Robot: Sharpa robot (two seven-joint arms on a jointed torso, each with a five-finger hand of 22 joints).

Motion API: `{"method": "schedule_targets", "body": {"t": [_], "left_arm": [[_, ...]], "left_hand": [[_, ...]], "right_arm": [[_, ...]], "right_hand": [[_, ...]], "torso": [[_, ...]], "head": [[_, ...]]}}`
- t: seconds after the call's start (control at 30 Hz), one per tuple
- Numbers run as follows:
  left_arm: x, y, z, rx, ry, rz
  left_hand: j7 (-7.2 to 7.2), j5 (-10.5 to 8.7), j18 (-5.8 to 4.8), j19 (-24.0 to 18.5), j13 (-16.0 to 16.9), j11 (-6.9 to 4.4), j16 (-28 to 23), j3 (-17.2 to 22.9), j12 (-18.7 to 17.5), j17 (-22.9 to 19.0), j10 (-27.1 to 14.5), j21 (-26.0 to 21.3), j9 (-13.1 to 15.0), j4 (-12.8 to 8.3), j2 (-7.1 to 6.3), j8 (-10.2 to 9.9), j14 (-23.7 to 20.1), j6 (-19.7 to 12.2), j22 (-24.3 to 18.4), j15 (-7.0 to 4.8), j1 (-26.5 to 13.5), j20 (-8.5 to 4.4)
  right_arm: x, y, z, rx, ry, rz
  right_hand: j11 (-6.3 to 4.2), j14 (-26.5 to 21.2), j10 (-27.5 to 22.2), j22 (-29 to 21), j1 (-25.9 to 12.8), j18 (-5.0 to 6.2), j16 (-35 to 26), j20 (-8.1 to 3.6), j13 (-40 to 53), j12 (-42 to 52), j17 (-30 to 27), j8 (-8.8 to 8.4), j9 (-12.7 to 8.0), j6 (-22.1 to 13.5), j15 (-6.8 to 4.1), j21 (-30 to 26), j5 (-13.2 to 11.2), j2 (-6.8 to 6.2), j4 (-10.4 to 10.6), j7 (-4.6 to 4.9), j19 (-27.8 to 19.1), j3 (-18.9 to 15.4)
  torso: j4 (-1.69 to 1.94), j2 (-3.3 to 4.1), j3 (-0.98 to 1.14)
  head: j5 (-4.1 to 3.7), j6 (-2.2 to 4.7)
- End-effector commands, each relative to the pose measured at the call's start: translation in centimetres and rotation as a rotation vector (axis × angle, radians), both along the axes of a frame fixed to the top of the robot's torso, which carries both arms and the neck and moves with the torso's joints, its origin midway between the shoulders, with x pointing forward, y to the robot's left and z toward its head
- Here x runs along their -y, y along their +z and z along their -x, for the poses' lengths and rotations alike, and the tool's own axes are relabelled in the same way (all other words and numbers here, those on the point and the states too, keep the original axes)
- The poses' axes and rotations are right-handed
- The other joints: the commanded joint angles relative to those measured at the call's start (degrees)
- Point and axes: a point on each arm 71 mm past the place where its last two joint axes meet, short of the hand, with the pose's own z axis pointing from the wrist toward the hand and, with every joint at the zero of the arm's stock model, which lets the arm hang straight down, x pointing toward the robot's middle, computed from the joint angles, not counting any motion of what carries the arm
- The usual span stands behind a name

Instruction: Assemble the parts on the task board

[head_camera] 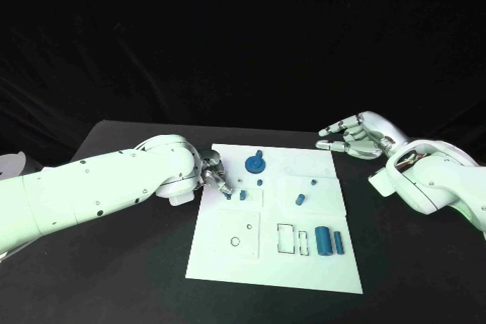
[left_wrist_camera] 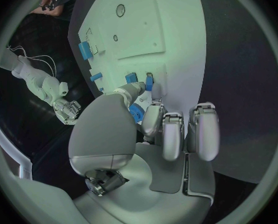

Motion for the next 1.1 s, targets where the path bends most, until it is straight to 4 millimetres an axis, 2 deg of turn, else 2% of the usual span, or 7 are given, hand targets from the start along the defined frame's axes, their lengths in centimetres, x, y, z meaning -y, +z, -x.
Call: {"method": "schedule_targets", "body": {"t": [0.03,0.4,1.1], "left_arm": [[0.04,-0.58,0.32,-0.034,-0.023,-0.029],[-0.07,-0.68,0.37,-0.047,-0.033,-0.041],[0.7,-0.9,0.11,-0.065,-0.049,-0.052]], "left_hand": [[-0.86,0.89,-0.98,4.1,-0.1,-0.03,0.2,7.1,-0.2,15.1,0.2,0.3,-0.1,-7.6,0.11,-0.4,5.9,1.4,9.9,-0.05,0.2,0.18],[-1.01,3.47,-1.04,4.2,-0.3,-0.16,0.2,7.0,-0.4,15.1,0.4,0.5,0.1,-8.1,-0.13,-0.3,5.9,1.8,10.2,-0.16,-0.3,0.08],[-1.07,4.14,-1.03,4.2,-0.3,-0.18,0.2,6.7,-0.4,15.1,0.5,0.4,0.2,-7.8,-0.11,-0.2,5.9,1.8,10.1,-0.18,-1.0,0.05]], "right_arm": [[-0.13,-0.02,0.07,0.0,0.015,0.002],[-0.11,-0.04,0.07,0.0,0.014,0.002],[-0.34,-0.08,0.05,0.0,0.019,0.0]], "right_hand": [[0.04,4.5,0.8,11.0,0.1,0.67,-0.3,-0.07,8.8,-0.1,9.2,0.16,0.1,0.3,-0.05,-0.3,0.3,0.33,0.1,-0.13,3.7,-0.4],[0.04,4.5,0.8,11.0,0.1,0.67,-0.3,-0.07,8.8,-0.1,9.2,0.16,0.1,0.3,-0.05,-0.3,0.3,0.33,0.1,-0.13,3.7,-0.4],[0.04,4.5,0.8,10.9,0.2,0.68,-0.4,-0.09,8.8,-0.2,9.1,0.15,0.1,0.3,-0.06,-0.3,0.4,0.44,0.1,-0.13,3.7,-0.5]], "torso": [[0.01,-0.04,-0.01],[0.03,-0.04,-0.03],[-0.03,-0.03,0.06]], "head": [[0.03,-0.1],[0.12,-0.18],[0.11,-0.36]]}}
